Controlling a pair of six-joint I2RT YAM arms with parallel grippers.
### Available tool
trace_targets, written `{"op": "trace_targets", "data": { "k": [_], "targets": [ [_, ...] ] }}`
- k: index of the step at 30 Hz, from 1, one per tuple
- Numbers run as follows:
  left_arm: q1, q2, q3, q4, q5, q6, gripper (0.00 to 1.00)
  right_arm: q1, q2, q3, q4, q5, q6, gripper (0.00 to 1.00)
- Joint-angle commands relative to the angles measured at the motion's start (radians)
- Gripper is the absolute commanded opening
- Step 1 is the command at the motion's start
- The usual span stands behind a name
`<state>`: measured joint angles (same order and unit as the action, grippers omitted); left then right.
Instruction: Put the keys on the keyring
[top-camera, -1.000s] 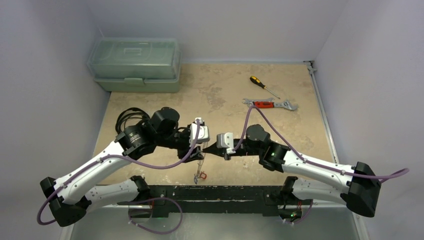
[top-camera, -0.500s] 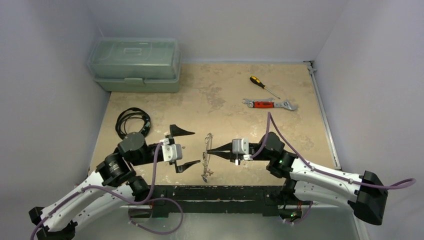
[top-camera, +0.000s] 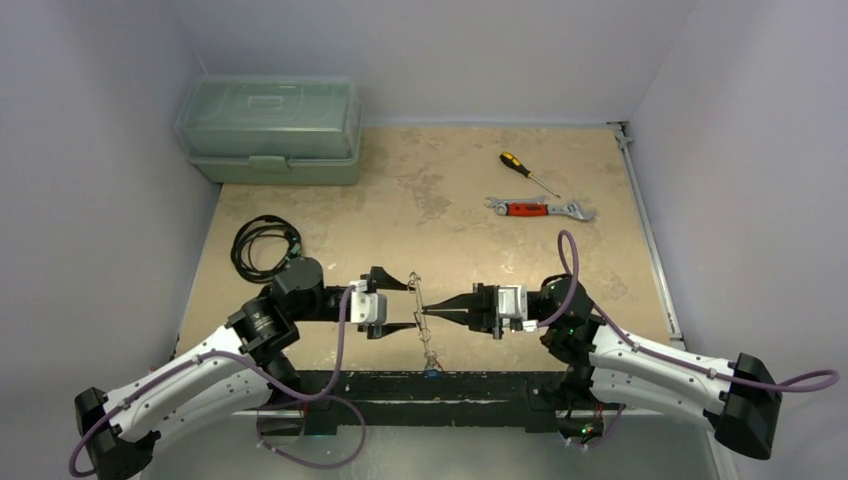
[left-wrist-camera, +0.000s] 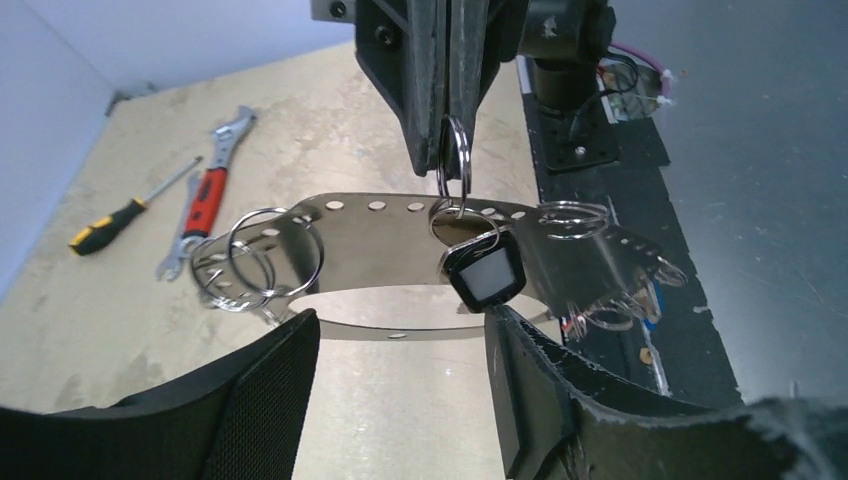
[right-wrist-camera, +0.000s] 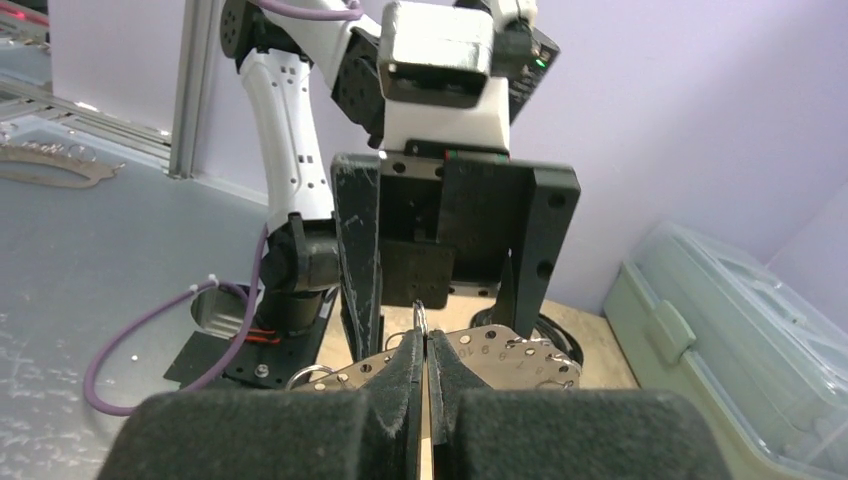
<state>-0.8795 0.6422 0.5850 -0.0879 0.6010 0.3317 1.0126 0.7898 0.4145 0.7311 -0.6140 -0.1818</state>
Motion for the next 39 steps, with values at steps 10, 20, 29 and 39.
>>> {"op": "trace_targets", "data": {
  "k": [10, 20, 29, 39],
  "targets": [
    [0.004, 0.043, 0.002, 0.055, 0.118, -0.042, 0.58, 0.000, 0.021, 0.007, 0.079, 0.023, 0.012, 0.00],
    [0.005, 0.044, 0.020, 0.001, 0.150, -0.026, 0.63, -0.001, 0.030, 0.006, 0.070, 0.065, -0.001, 0.00],
    [0.010, 0.033, 0.038, -0.061, 0.140, -0.003, 0.67, 0.000, 0.037, 0.010, 0.059, 0.067, -0.007, 0.00],
    [0.024, 0.051, 0.048, -0.017, 0.079, -0.036, 0.42, 0.000, 0.057, 0.020, 0.049, 0.057, -0.008, 0.00]
  ]
}}
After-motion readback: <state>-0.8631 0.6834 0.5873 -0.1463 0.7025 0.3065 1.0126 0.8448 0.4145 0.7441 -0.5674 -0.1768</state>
